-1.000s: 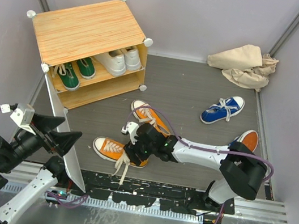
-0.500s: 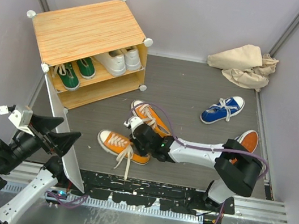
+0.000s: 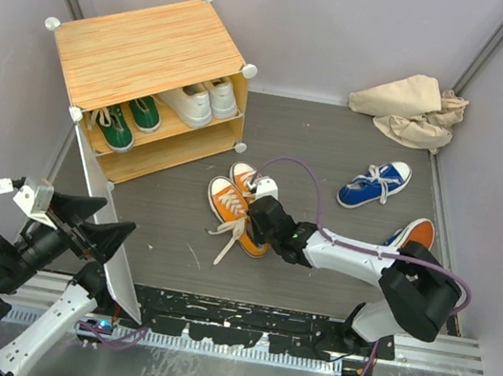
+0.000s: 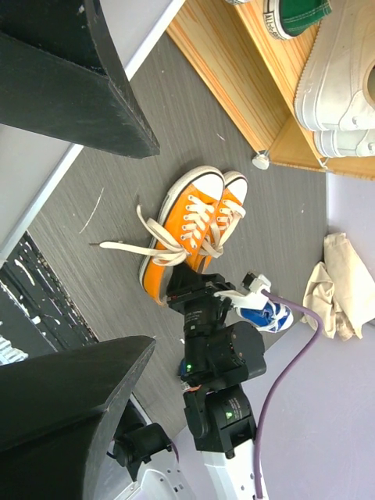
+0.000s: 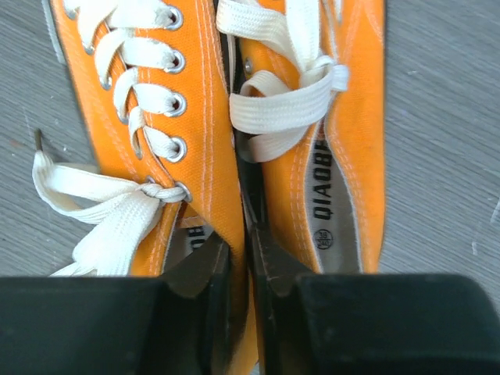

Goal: Place and organize the shoes in the shoe cabinet

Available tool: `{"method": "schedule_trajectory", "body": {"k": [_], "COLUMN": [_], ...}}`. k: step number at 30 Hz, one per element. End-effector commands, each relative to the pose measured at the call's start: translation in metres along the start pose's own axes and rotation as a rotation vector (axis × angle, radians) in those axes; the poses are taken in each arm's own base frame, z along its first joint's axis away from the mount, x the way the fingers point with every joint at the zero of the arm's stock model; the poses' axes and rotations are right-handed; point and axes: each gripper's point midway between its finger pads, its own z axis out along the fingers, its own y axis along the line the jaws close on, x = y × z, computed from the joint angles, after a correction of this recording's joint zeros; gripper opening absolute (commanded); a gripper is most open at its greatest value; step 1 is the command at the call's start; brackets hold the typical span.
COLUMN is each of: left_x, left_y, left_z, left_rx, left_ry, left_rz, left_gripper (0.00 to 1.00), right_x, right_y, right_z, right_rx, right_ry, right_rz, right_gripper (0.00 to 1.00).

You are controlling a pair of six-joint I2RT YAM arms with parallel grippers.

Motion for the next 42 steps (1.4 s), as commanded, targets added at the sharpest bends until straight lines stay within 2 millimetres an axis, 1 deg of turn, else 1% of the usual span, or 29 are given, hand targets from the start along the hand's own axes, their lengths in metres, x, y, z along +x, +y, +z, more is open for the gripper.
{"method": "schedule_trajectory", "body": {"k": [1,3,4,5,7,9,13,14,16,19,20,22,26,29,33,37,42], "left_x": [0.039,0.039,0.039,0.039,0.039,0.039,0.040,0.040,0.040,0.040,0.040,0.041,0.042,0.042,0.044,0.047,0.047], "left_y": [0.009,0.010,0.010,0.010,0.010,0.010,0.009,0.009,0.009,0.009,0.009,0.009,0.009,0.010,0.010,0.011,0.011], "left_z": [-0.008,-0.010,-0.011,-0.011,-0.011,-0.010,-0.008,-0.008,-0.008,-0.008,-0.009,-0.009,-0.009,-0.009,-0.009,-0.008,-0.008], "left_rx": [-0.042,-0.044,-0.044,-0.047,-0.046,-0.043,-0.039,-0.039,-0.039,-0.037,-0.039,-0.037,-0.039,-0.040,-0.042,-0.044,-0.045], "left_ry": [0.147,0.143,0.142,0.141,0.138,0.141,0.151,0.150,0.149,0.146,0.146,0.147,0.147,0.147,0.151,0.157,0.155], "left_rz": [-0.051,-0.050,-0.051,-0.051,-0.052,-0.052,-0.052,-0.051,-0.052,-0.051,-0.052,-0.056,-0.061,-0.062,-0.064,-0.069,-0.070], "left_gripper": [0.98,0.98,0.98,0.98,0.98,0.98,0.98,0.98,0.98,0.98,0.98,0.98,0.98,0.98,0.98,0.98,0.98], "right_x": [-0.045,-0.044,-0.044,-0.045,-0.047,-0.051,-0.066,-0.070,-0.072,-0.073,-0.072,-0.070,-0.061,-0.056,-0.048,-0.040,-0.030], "right_y": [0.021,0.023,0.024,0.026,0.030,0.032,0.030,0.029,0.025,0.015,0.011,0.004,0.007,0.006,0.014,0.019,0.009], "right_z": [0.006,0.007,0.006,0.005,0.003,-0.002,-0.020,-0.024,-0.030,-0.033,-0.032,-0.029,-0.021,-0.016,-0.011,-0.009,-0.003], "right_rx": [-0.060,-0.073,-0.079,-0.089,-0.112,-0.122,-0.123,-0.122,-0.110,-0.059,-0.042,-0.034,-0.097,-0.093,-0.159,-0.197,-0.145], "right_ry": [-0.122,-0.113,-0.112,-0.113,-0.112,-0.114,-0.143,-0.150,-0.144,-0.126,-0.121,-0.109,-0.068,-0.052,-0.020,0.006,0.024], "right_rz": [0.069,0.059,0.054,0.048,0.035,0.025,0.007,0.003,-0.019,-0.062,-0.072,-0.076,-0.057,-0.054,-0.047,-0.039,-0.037], "right_gripper": [0.27,0.48,0.57,0.61,0.67,0.69,0.74,0.77,0.86,0.98,1.00,1.00,1.00,1.00,0.99,0.96,0.94]}}
